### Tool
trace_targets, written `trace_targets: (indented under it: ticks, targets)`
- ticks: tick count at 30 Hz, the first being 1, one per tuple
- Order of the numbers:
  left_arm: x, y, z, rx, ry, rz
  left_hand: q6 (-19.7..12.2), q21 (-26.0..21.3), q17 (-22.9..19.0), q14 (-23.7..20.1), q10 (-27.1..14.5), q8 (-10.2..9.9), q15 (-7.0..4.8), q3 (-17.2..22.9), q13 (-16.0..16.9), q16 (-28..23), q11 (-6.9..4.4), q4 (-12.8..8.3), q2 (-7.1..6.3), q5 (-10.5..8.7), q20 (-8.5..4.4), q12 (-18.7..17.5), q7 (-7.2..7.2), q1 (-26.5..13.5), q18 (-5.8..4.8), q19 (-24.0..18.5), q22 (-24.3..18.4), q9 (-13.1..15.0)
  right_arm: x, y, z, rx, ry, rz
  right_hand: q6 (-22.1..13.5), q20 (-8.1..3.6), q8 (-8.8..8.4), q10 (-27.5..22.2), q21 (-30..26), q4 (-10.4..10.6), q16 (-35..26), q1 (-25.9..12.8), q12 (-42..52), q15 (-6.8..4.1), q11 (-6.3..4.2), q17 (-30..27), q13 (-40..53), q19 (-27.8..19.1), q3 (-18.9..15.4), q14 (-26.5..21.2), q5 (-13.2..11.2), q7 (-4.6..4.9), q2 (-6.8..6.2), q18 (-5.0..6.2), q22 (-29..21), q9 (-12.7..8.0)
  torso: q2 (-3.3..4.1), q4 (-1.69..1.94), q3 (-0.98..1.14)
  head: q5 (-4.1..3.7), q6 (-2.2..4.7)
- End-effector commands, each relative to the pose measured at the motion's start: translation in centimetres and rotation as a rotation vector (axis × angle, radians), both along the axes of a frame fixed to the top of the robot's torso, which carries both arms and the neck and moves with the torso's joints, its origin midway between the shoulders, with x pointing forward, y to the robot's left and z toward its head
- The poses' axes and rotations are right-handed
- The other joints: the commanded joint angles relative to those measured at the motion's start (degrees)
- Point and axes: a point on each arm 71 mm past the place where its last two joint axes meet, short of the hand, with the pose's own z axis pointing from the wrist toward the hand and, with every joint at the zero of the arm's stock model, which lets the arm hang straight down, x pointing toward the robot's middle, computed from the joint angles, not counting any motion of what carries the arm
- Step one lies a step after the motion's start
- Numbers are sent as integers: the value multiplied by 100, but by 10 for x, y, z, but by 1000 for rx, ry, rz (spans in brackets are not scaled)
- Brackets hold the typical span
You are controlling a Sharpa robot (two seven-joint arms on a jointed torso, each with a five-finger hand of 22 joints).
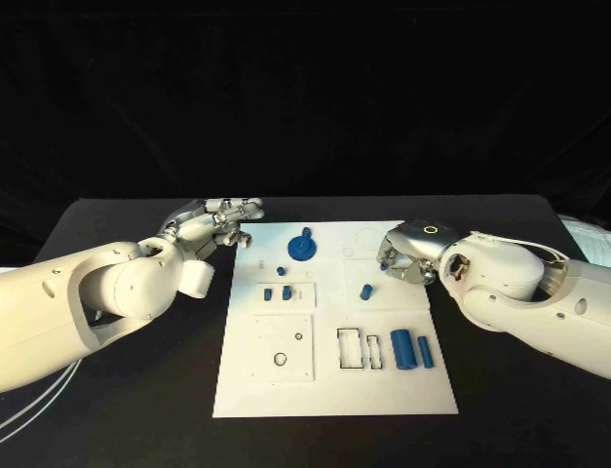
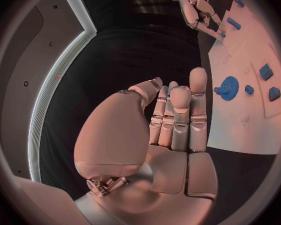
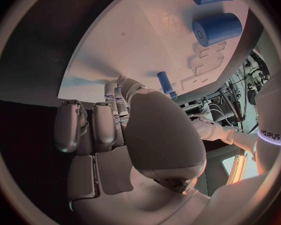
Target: Assemble the parts on the task board
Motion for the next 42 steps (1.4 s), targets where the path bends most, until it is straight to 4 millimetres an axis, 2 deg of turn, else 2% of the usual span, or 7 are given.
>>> trace_targets:
  ticks: [1, 10, 13, 32, 42]
  targets:
    - [0, 0, 2, -20, -12, 9, 5, -18, -6, -50, 26, 23, -7, -31, 7, -13, 4, 12, 61, -8, 1, 29, -35, -11, 36, -25, -8, -2, 0, 0, -4, -53, 20, -2, 61, -45, 30, 70, 10, -5, 19, -30, 25, -52, -2, 18, -28, -2, 68, 203, -47, -2, 78, 81, 20, 12, -5, -3, 2, -7, -15]
    - [-1, 2, 2, -16, -13, 13, 2, -33, -15, -53, 21, 28, -11, -47, 9, -13, 0, -13, 74, -5, -4, 44, -37, 10, 37, -21, -20, -3, 0, 5, -10, -54, 46, 10, 178, -59, 47, 204, 37, -58, 44, -63, 36, -76, -26, 41, -105, 30, 203, 214, -89, -20, 121, 72, 60, 43, -3, 2, 8, 7, -36]
    - [-1, 2, 2, -15, -14, 16, 2, -39, -15, -52, 19, 30, -13, -52, 9, -12, -1, -23, 77, -5, -6, 50, -38, 18, 37, -20, -24, -3, 0, 7, -11, -51, 52, 13, 183, -61, 46, 212, 44, -62, 47, -70, 35, -79, -27, 45, -110, 37, 207, 215, -96, -19, 117, 69, 70, 45, -2, -1, 3, 9, -43]
    - [-1, 5, 2, -9, -16, 15, -6, -61, -39, -59, -2, 40, -18, -74, 9, -12, -2, -93, 106, 0, -15, 81, -36, 80, 36, -5, -42, -7, -3, 10, -12, -36, 58, 24, 167, -75, 0, 216, 40, -144, 41, -102, -16, -88, -23, 28, -190, 35, 271, 214, -119, -11, 30, 71, 68, 45, -7, -3, 4, -5, -61]
    - [-1, 6, 2, -8, -12, 15, -11, -77, -57, -65, -14, 42, -19, -80, 8, -17, -1, -125, 118, 2, -18, 92, -34, 106, 37, -3, -52, -9, -4, 12, -11, -30, 54, 29, 165, -77, -6, 218, 43, -166, 43, -100, -25, -83, -22, 29, -209, 38, 299, 214, -105, -8, 24, 69, 73, 46, -6, 2, 1, -3, -77]
